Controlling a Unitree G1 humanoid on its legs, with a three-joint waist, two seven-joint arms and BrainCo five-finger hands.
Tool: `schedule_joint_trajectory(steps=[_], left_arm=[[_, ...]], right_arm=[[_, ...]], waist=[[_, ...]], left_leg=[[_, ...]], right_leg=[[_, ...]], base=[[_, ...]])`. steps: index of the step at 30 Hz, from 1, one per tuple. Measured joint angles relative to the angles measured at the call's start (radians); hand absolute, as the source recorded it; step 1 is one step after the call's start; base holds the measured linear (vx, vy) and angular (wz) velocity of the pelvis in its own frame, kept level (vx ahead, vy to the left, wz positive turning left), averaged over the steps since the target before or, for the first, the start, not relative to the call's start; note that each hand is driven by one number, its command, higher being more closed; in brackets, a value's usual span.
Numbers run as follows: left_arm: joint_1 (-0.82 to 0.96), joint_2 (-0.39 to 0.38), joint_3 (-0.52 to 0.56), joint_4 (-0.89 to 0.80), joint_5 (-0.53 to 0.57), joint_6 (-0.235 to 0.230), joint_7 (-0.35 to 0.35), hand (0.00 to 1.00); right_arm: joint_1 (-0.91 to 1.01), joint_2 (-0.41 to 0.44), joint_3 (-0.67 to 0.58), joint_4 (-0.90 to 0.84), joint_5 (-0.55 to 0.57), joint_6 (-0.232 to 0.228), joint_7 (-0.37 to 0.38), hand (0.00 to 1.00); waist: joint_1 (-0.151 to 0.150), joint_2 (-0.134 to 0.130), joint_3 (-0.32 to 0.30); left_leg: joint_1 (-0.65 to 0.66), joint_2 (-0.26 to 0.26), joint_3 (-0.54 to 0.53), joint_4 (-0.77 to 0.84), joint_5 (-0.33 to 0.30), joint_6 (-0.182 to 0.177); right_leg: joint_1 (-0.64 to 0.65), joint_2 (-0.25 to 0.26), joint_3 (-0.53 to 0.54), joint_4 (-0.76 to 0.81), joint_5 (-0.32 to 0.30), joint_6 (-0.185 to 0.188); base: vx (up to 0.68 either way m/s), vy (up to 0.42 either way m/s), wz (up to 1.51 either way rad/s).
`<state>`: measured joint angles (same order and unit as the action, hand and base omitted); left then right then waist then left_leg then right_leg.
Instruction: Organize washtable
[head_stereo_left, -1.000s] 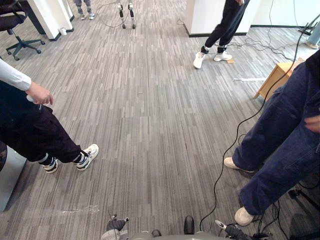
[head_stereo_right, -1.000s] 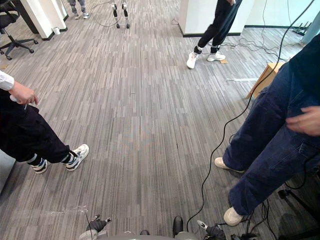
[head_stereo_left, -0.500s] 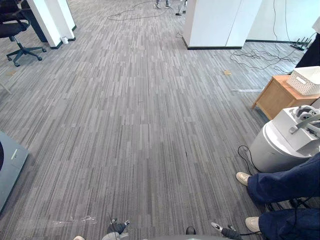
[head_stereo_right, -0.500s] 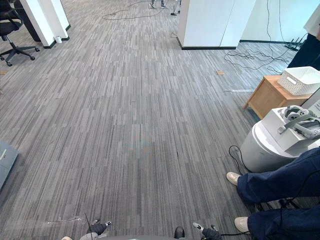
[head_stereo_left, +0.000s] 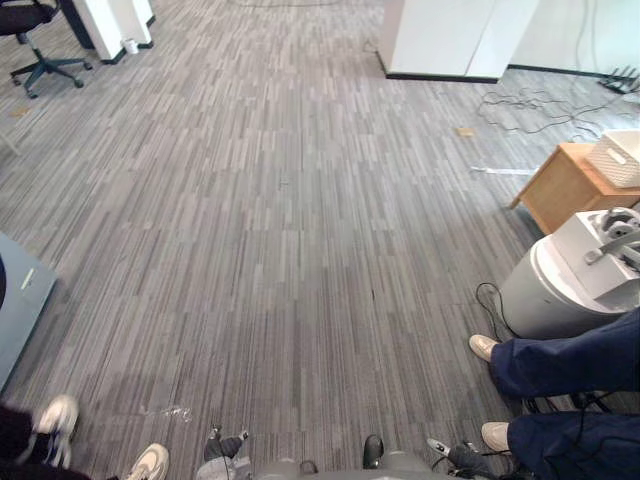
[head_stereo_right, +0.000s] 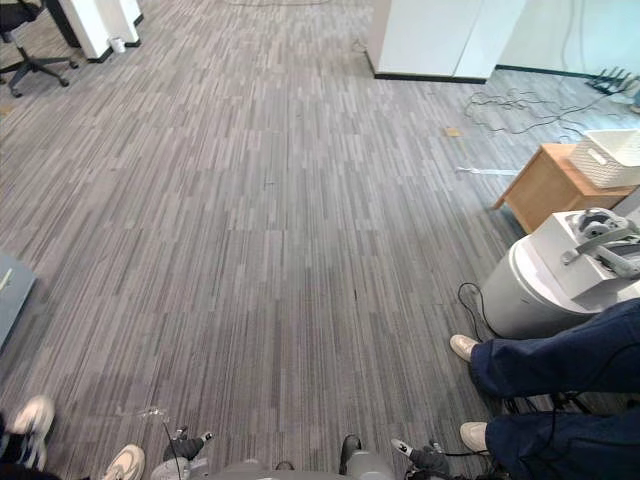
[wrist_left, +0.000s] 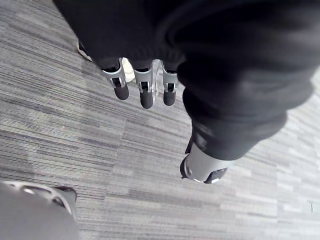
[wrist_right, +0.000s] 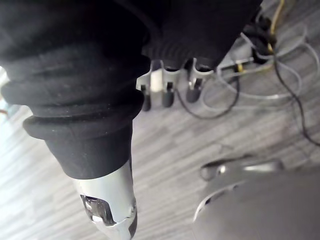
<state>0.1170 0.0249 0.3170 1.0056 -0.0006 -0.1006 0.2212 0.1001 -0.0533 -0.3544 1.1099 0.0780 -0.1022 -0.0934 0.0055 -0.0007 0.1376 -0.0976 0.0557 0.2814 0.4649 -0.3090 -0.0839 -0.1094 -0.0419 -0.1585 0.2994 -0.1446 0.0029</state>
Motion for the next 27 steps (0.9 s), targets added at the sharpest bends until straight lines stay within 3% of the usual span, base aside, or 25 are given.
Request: schedule_joint_trajectory(steps=[2,3,4,6,8,10,11,12,14,15,16,17,18,19,21,22,24,25,27], left_arm=[[0.008,0.005,0.020,-0.025,-0.001,0.005,0.004,0.00],[0.014,0.003,0.024,-0.024,-0.001,0.007,0.004,0.00],[0.039,-0.004,0.030,-0.024,0.000,0.008,0.004,0.00],[0.067,-0.012,0.032,-0.022,0.002,0.010,0.004,0.00],[0.083,-0.015,0.031,-0.021,0.002,0.009,0.003,0.00],[0.090,-0.017,0.033,-0.013,0.002,0.009,0.002,0.00],[0.089,-0.017,0.033,-0.014,0.002,0.007,0.001,0.00],[0.089,-0.012,0.035,-0.014,0.002,0.005,0.002,0.00],[0.087,0.002,0.035,-0.012,0.003,0.006,0.000,0.00],[0.088,0.015,0.028,-0.001,0.004,0.007,-0.002,0.00],[0.088,0.022,0.020,0.006,0.006,0.008,-0.003,0.00],[0.093,0.034,-0.008,0.010,0.013,0.015,-0.003,0.00],[0.103,0.041,-0.029,0.009,0.015,0.017,-0.004,0.00],[0.104,0.045,-0.037,0.010,0.016,0.019,-0.004,0.00],[0.095,0.059,-0.070,0.023,0.028,0.027,-0.007,0.00],[0.093,0.056,-0.084,0.024,0.044,0.027,-0.008,0.00],[0.080,0.033,-0.081,0.031,0.052,0.035,-0.010,0.00],[0.066,0.026,-0.077,0.037,0.055,0.037,-0.014,0.00],[0.052,0.022,-0.069,0.045,0.065,0.037,-0.021,0.00]], right_arm=[[0.039,0.007,0.000,-0.018,0.003,0.001,-0.012,0.00],[0.044,0.007,-0.002,-0.020,0.003,0.002,-0.015,0.00],[0.046,0.007,-0.002,-0.034,0.003,0.003,-0.017,0.00],[0.041,0.006,-0.002,-0.035,0.003,0.003,-0.016,0.00],[0.039,0.004,0.000,-0.035,0.000,0.002,-0.017,0.00],[0.043,0.007,0.000,-0.035,0.000,0.001,-0.017,0.00],[0.045,0.005,0.000,-0.034,0.000,0.002,-0.017,0.00],[0.049,0.009,-0.003,-0.033,-0.001,0.002,-0.017,0.00],[0.055,0.028,-0.012,-0.034,-0.002,0.002,-0.016,0.00],[0.055,0.035,-0.022,-0.035,-0.002,0.001,-0.015,0.00],[0.056,0.036,-0.022,-0.035,-0.003,0.001,-0.014,0.00],[0.058,0.040,-0.018,-0.035,-0.009,0.002,-0.012,0.00],[0.057,0.039,-0.007,-0.035,-0.010,0.002,-0.009,0.00],[0.056,0.034,0.001,-0.035,-0.010,0.002,-0.008,0.00],[0.056,0.030,0.021,-0.037,-0.010,0.001,0.001,0.00],[0.054,0.019,0.021,-0.042,-0.011,0.002,0.006,0.00],[0.056,0.000,0.022,-0.053,-0.010,0.002,0.006,0.00],[0.061,-0.001,0.023,-0.076,-0.009,0.001,0.005,0.00],[0.068,0.004,0.022,-0.103,-0.008,0.002,0.004,0.00]], waist=[[0.007,-0.001,0.051],[0.013,0.007,0.058],[0.011,-0.003,0.066],[0.011,0.000,0.069],[0.016,-0.001,0.068],[0.020,-0.006,0.064],[0.022,-0.004,0.059],[0.037,-0.021,0.050],[0.036,-0.045,0.044],[0.035,-0.059,0.045],[0.031,-0.064,0.045],[0.021,-0.055,0.051],[0.012,-0.056,0.050],[0.011,-0.055,0.050],[0.007,-0.055,0.050],[0.004,-0.034,0.053],[-0.004,0.010,0.067],[-0.016,0.027,0.077],[-0.035,0.034,0.080]], left_leg=[[-0.146,0.074,-0.007,0.335,0.048,0.017],[-0.158,0.079,-0.006,0.350,0.033,0.035],[-0.190,0.087,-0.009,0.325,0.015,0.065],[-0.238,0.073,-0.053,0.181,0.025,0.051],[-0.259,0.067,-0.134,-0.073,0.093,-0.011],[-0.256,0.056,-0.128,-0.069,0.165,0.006],[-0.261,0.044,-0.124,-0.034,0.163,0.018],[-0.271,0.032,-0.097,0.019,0.111,0.062],[-0.267,0.009,-0.074,0.079,0.034,0.092],[-0.213,-0.015,-0.054,0.100,-0.026,0.117],[-0.181,-0.027,-0.050,0.100,-0.045,0.124],[-0.110,-0.041,-0.045,0.096,-0.081,0.143],[-0.035,-0.046,-0.041,0.085,-0.112,0.153],[0.004,-0.047,-0.041,0.071,-0.122,0.156],[0.108,-0.055,-0.041,-0.018,-0.127,0.156],[0.185,-0.047,-0.041,-0.100,-0.124,0.151],[0.264,-0.019,-0.045,-0.176,-0.118,0.117],[0.303,-0.007,-0.053,-0.208,-0.105,0.079],[0.337,0.000,-0.073,-0.209,-0.095,0.023]], right_leg=[[0.039,-0.012,-0.041,0.027,-0.070,-0.003],[0.048,-0.017,-0.041,0.025,-0.073,-0.003],[0.053,-0.030,-0.042,0.017,-0.076,0.001],[0.046,-0.055,-0.024,0.006,-0.083,0.014],[0.031,-0.083,0.004,-0.004,-0.101,0.045],[0.050,-0.103,0.037,-0.018,-0.118,0.074],[0.060,-0.114,0.061,-0.029,-0.124,0.085],[0.067,-0.134,0.091,-0.019,-0.136,0.106],[0.039,-0.159,0.133,0.102,-0.158,0.138],[-0.014,-0.186,0.173,0.302,-0.152,0.144],[-0.038,-0.193,0.191,0.407,-0.128,0.147],[-0.082,-0.192,0.202,0.606,-0.069,0.152],[-0.116,-0.167,0.190,0.769,-0.065,0.153],[-0.135,-0.152,0.184,0.826,-0.072,0.146],[-0.209,-0.110,0.108,0.872,-0.110,0.098],[-0.277,-0.075,0.022,0.807,-0.146,0.038],[-0.340,-0.023,-0.054,0.674,-0.161,0.010],[-0.400,0.005,-0.069,0.527,-0.146,-0.006],[-0.457,0.026,-0.027,0.229,-0.036,-0.030]], base=[[0.03,-0.048,0.57],[0.03,0.007,0.25],[0.10,0.021,0.04],[0.16,0.102,-0.05],[0.20,0.199,-0.26],[0.31,0.320,-0.30],[0.45,0.424,-0.48],[0.33,0.285,-0.45],[0.50,0.313,-0.31],[0.57,0.301,-0.19],[0.59,0.268,-0.10],[0.42,0.137,-0.02],[0.54,0.124,-0.06],[0.45,0.073,-0.10],[0.56,0.072,-0.05],[0.58,0.064,0.00],[0.62,0.063,0.10],[0.78,0.025,0.41],[0.70,-0.063,0.55]])
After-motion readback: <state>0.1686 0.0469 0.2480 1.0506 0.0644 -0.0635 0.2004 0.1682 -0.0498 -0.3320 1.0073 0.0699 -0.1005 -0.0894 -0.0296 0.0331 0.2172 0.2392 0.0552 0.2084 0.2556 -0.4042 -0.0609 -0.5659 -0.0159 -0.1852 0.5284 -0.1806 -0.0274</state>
